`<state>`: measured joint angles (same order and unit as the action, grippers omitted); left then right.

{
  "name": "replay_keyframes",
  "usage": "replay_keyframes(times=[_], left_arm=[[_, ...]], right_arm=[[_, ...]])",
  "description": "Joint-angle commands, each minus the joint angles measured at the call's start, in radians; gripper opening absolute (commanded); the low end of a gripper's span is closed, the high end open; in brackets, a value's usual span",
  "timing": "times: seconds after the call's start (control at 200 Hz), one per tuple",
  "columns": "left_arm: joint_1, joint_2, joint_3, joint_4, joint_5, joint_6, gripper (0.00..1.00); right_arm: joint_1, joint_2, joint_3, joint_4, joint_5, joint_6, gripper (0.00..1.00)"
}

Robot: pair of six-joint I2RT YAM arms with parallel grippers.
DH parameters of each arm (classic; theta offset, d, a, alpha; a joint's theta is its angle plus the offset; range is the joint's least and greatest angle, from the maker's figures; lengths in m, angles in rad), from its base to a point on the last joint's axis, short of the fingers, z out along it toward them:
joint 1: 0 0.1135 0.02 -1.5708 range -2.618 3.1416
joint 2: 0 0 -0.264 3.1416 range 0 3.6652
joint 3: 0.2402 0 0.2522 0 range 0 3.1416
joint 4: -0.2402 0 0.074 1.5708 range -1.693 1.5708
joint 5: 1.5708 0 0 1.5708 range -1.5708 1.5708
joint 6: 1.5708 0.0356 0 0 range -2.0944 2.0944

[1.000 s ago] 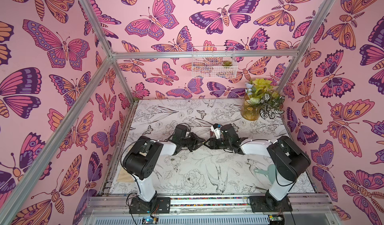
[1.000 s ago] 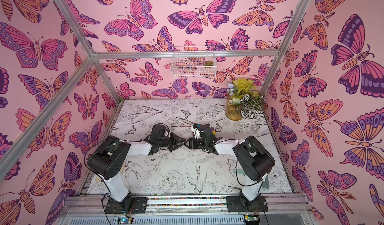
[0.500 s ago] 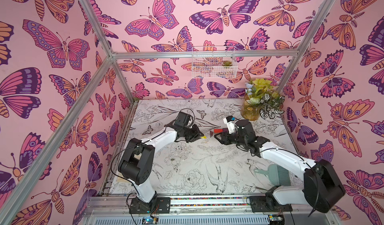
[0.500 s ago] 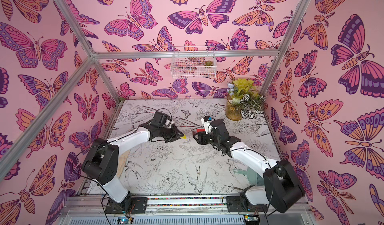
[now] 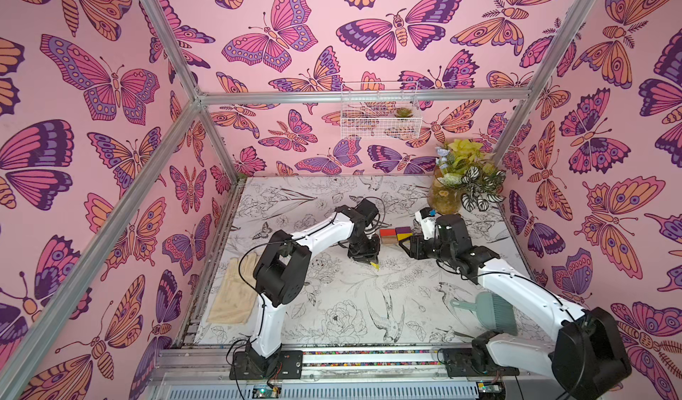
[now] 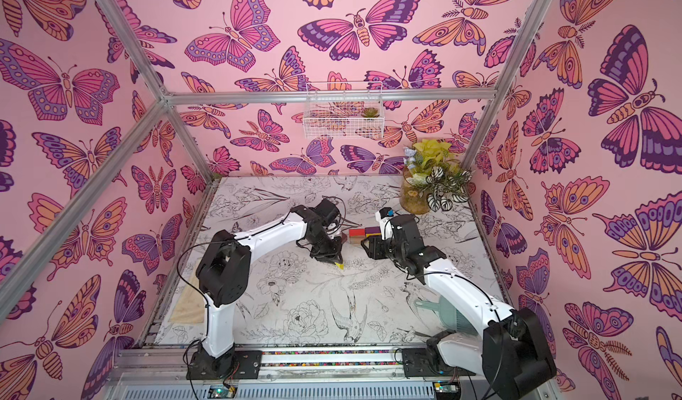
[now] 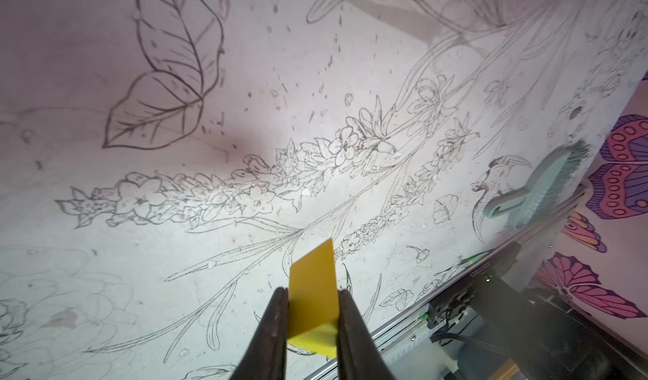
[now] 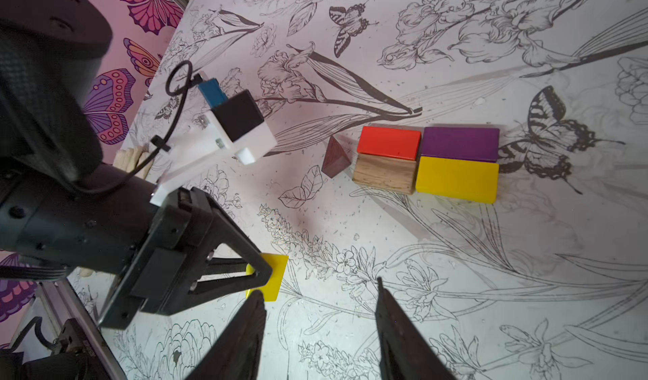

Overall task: Assemble a piece of candy with building blocks
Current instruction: Place the building block at the center of the board.

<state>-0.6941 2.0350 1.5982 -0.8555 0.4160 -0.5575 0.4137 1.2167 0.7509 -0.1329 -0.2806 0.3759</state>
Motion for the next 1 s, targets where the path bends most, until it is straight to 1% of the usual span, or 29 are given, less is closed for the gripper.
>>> replay_keyframes(times=[0.0, 0.23, 0.426, 0.491, 0.566, 0.691, 0.776, 0.821, 0.921, 0.996], left_arm=[[-0.01, 0.029, 0.031, -0.08, -0.06, 0.02, 0.08], [-0.058, 0.094, 0.057, -0.078, -0.126, -0.028, 0.1], [-0.068, 0.135, 0.083, -0.078, -0.132, -0.032, 0.14], [-0.071, 0.142, 0.091, -0.079, -0.129, -0.03, 0.18], [-0.073, 0.146, 0.095, -0.077, -0.13, -0.031, 0.25], [-0.077, 0.147, 0.102, -0.078, -0.132, -0.028, 0.42], [-0.079, 0.146, 0.104, -0.079, -0.133, -0.024, 0.49], [-0.081, 0.144, 0.106, -0.079, -0.133, -0.023, 0.51], [-0.082, 0.122, 0.106, -0.077, -0.139, -0.027, 0.53], [-0.082, 0.066, 0.097, -0.063, -0.18, -0.021, 0.56]], right_arm=[[-0.013, -0.016, -0.011, -0.021, 0.01, -0.017, 0.53], [-0.021, 0.0, -0.015, -0.005, -0.003, -0.021, 0.53], [-0.033, 0.009, -0.016, 0.009, -0.018, -0.018, 0.53], [-0.035, 0.01, -0.02, 0.019, -0.023, -0.015, 0.53], [-0.036, 0.011, -0.022, 0.02, -0.023, -0.014, 0.53], [-0.038, 0.012, -0.024, 0.021, -0.023, -0.015, 0.53], [-0.041, 0.013, -0.023, 0.019, -0.025, -0.017, 0.53], [-0.042, 0.012, -0.025, 0.02, -0.025, -0.017, 0.53], [-0.042, 0.005, -0.025, 0.018, -0.023, -0.015, 0.53], [-0.041, -0.004, -0.022, 0.009, -0.009, -0.011, 0.54]])
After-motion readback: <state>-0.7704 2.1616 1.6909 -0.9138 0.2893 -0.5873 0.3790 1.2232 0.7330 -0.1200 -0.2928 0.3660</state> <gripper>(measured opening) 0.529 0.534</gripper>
